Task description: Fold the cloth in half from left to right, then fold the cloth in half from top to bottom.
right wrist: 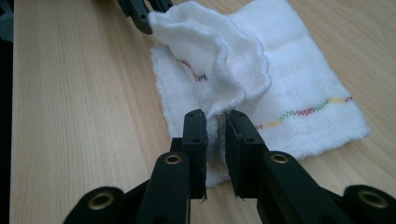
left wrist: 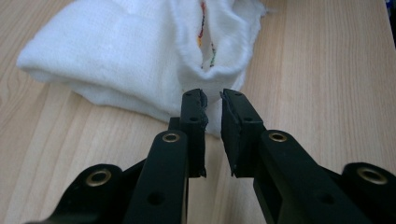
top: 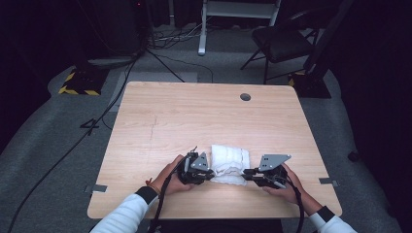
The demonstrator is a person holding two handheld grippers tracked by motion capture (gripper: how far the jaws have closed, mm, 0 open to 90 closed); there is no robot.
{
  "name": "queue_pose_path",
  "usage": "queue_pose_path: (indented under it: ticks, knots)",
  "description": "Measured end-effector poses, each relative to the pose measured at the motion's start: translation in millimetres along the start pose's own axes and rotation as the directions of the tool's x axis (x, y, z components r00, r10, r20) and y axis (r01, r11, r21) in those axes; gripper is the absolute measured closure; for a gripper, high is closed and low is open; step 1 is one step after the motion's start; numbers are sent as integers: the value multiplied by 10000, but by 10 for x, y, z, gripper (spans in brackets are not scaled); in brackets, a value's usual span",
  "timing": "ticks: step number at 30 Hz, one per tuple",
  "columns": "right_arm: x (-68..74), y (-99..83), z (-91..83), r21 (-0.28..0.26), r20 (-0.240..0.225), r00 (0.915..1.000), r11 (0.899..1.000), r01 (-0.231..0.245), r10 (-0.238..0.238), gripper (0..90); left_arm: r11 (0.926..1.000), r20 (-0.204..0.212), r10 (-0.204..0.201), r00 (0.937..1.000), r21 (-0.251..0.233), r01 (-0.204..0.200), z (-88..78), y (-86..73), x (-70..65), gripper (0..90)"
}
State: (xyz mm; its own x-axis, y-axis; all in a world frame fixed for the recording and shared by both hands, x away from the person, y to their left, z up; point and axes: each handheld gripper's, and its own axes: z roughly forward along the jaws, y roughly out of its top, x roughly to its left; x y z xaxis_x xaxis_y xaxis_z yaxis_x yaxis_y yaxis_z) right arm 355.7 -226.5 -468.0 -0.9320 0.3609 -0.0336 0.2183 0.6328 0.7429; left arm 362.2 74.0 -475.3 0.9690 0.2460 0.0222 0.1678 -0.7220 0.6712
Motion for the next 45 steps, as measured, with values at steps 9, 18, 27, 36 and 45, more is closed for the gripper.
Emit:
queue_pose_path:
  ticks: [9,18,27,36,45]
  knots:
    - [137,-89,14,418,86,9992,9984,374,-378,762,9998,138,-176,9998,138,174,17,-92,-35,890]
    - [131,-134,-20,417,14,9999,9990,155,-156,714,9996,22,-221,9998,188,221,5,-105,-53,856]
    - [89,-18,-160,163,345,9988,9993,348,-353,561,9964,-449,-520,9976,-698,488,-189,-50,40,743]
    - [-41,74,-311,-237,872,9961,9995,184,-163,469,9947,-1333,-692,9887,-847,582,-289,21,88,597]
    - [-203,106,-382,-190,1772,9840,9997,-178,208,377,9930,-2141,-1112,9705,-624,1000,-333,41,139,333]
